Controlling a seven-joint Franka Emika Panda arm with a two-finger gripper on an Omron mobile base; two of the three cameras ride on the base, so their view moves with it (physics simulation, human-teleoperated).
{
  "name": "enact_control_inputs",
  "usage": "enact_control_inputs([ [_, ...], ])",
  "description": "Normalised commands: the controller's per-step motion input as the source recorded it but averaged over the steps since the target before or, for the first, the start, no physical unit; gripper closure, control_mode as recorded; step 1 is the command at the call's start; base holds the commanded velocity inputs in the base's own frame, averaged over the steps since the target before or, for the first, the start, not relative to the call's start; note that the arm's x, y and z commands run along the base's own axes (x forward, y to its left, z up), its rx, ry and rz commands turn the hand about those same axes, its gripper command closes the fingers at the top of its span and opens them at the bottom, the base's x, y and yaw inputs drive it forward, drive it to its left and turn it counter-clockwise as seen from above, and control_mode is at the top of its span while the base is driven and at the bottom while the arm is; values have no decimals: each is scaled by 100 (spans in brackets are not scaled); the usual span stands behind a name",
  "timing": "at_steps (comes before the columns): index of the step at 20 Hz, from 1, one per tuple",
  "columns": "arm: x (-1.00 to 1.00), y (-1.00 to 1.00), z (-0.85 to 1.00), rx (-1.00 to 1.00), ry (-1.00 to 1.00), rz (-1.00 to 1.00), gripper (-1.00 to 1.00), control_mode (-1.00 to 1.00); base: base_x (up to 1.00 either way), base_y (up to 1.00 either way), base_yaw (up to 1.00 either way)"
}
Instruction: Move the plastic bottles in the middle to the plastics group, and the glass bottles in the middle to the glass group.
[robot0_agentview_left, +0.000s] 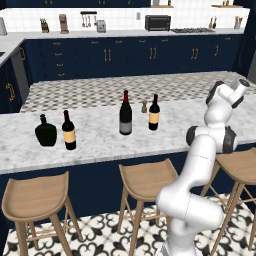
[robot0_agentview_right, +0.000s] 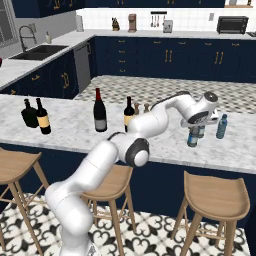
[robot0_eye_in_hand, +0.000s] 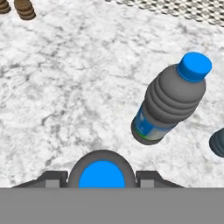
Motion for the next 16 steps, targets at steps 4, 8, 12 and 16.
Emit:
enact_control_inputs([
  [4, 0, 0, 0, 0, 1, 0, -100, -100, 0, 0, 0],
  [8, 0, 0, 0, 0, 0, 0, -100, -100, 0, 0, 0],
  [12, 0, 4, 0, -2, 0, 0, -100, -100, 0, 0, 0],
  [16, -9, 6, 17, -1, 0, 0, -100, -100, 0, 0, 0],
])
